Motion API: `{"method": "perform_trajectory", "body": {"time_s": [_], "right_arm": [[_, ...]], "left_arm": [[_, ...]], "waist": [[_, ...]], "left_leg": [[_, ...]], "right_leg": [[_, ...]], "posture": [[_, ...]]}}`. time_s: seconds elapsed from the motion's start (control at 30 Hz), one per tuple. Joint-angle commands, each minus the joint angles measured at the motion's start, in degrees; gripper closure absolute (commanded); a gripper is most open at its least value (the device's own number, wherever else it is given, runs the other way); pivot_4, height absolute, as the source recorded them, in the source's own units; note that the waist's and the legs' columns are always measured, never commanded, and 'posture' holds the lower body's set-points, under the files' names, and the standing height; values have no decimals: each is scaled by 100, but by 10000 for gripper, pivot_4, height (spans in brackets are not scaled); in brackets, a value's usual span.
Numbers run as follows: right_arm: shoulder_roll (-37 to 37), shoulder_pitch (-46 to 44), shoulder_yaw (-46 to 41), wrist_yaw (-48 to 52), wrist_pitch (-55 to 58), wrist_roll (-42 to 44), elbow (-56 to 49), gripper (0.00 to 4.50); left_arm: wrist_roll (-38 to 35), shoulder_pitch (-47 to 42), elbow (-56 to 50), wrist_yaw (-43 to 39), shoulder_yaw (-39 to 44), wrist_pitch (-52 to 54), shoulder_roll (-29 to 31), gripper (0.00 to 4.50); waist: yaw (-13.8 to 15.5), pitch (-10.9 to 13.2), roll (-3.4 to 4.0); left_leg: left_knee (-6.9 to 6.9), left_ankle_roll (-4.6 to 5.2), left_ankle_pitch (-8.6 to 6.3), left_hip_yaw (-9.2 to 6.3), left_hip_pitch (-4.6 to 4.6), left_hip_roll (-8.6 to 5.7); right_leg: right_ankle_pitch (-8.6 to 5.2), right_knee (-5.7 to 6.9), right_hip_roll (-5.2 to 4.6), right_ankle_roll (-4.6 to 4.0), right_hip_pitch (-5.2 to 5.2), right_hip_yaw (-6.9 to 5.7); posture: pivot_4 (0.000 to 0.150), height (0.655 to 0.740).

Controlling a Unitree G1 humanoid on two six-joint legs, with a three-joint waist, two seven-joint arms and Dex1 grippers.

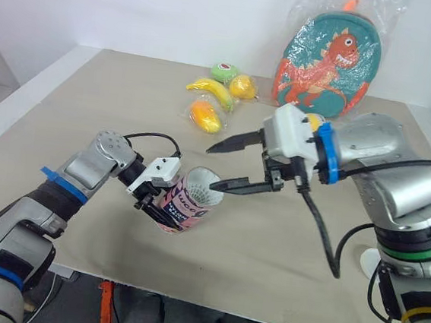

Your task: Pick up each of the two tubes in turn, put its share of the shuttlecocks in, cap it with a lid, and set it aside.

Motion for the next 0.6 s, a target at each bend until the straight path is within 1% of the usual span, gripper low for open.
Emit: {"method": "perform_trajectory", "body": {"time_s": [0.03,0.07,0.1,0.13,0.23,0.3,0.43,0.6], "right_arm": [[64,-381,277,426,-557,-419,254,34400],[116,-461,335,556,-593,-415,325,37787],[162,-558,419,762,-649,-404,399,42955],[205,-650,500,922,-713,-443,484,44562],[345,-898,728,1218,-946,-693,825,44562],[592,-1118,934,1333,-1049,-888,1222,44562],[855,-1350,1454,1653,-1551,-1508,1790,44562],[1334,-1636,1865,1869,-2039,-1857,2567,44562]], "left_arm": [[104,-73,128,13,-134,-106,-67,17893],[107,-83,145,13,-138,-113,-69,17893],[103,-90,153,13,-143,-116,-64,17893],[96,-94,155,13,-146,-118,-55,17893],[76,-104,169,13,-149,-126,-31,17893],[83,-107,192,13,-135,-127,-37,17893],[98,-92,204,13,-113,-133,-59,17893],[136,-73,228,13,-37,-125,-119,17893]], "waist": [[0,0,0],[0,0,0],[1,0,0],[0,0,1],[0,0,1],[-1,1,1],[4,1,1],[0,1,2]], "left_leg": [[0,0,0,1,0,0],[0,1,1,1,0,1],[0,1,1,1,0,1],[0,1,1,1,0,2],[1,1,1,2,0,4],[1,2,2,4,1,6],[1,2,5,3,0,8],[1,2,5,4,0,8]], "right_leg": [[-1,0,0,3,-1,1],[-1,0,0,4,-1,-1],[-1,0,0,4,0,-1],[0,0,0,3,0,-1],[0,1,0,3,1,-5],[1,2,0,4,-1,-6],[1,5,2,2,-2,-13],[1,6,3,2,-2,-11]], "posture": [[1500,7302],[1500,7302],[1500,7302],[1500,7302],[1500,7302],[1500,7302],[1500,7302],[1500,7302]]}}
